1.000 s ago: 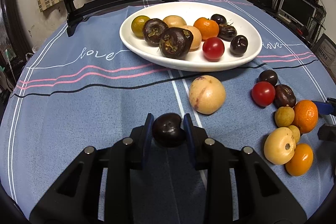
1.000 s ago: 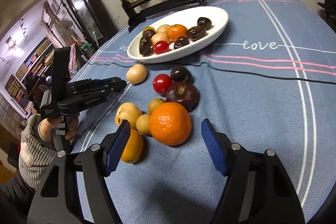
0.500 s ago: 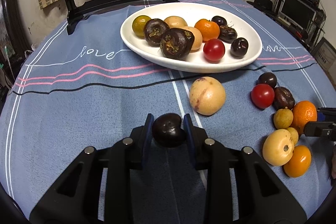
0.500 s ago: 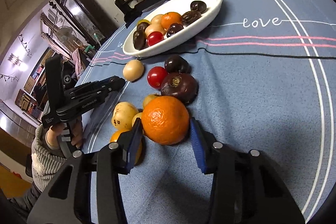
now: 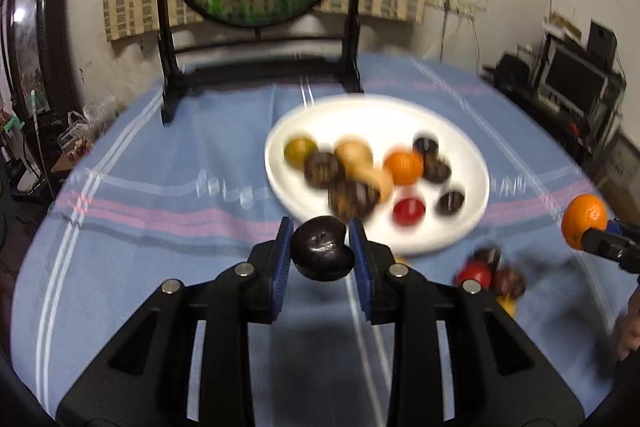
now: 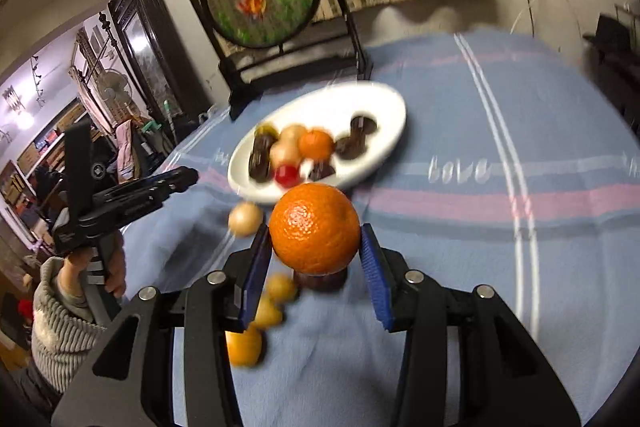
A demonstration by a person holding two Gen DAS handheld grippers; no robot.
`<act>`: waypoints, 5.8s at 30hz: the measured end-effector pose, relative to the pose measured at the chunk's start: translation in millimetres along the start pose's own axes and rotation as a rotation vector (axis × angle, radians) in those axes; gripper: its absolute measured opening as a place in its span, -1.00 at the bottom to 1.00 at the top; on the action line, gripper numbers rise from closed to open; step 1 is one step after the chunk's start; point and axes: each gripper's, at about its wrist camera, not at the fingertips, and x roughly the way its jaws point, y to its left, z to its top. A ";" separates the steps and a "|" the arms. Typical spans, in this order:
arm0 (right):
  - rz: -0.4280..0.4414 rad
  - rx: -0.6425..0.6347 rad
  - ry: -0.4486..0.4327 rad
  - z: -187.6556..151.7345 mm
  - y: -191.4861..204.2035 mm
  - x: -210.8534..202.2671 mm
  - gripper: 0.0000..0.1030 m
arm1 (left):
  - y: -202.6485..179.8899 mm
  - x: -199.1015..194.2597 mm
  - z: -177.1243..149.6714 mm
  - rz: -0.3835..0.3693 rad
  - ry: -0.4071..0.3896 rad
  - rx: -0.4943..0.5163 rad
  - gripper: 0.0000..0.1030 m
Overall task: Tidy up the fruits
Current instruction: 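Grasp the orange mandarin with the right tool, then place the dark purple fruit on the plate with left tool while right tool places mandarin, then reach left tool toward the cream speckled fruit while right tool grasps a dark round fruit, then grasp the cream speckled fruit with left tool while right tool lifts dark fruit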
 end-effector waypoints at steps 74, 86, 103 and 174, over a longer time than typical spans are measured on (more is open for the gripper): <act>-0.056 -0.099 0.125 0.7 -1.7 75.2 0.70 | -25.7 36.8 -41.8 0.112 0.107 0.089 0.87; 0.137 0.125 0.187 4.2 -15.6 93.4 0.05 | -39.2 42.1 -47.0 0.120 0.135 0.145 0.87; -0.052 -0.016 0.253 -3.3 -6.0 112.3 -0.39 | -39.8 48.3 -49.6 0.115 0.164 0.153 0.91; -0.108 -0.129 0.044 -2.9 15.0 58.7 -0.48 | -65.8 17.5 -33.7 -0.109 0.083 0.159 -0.20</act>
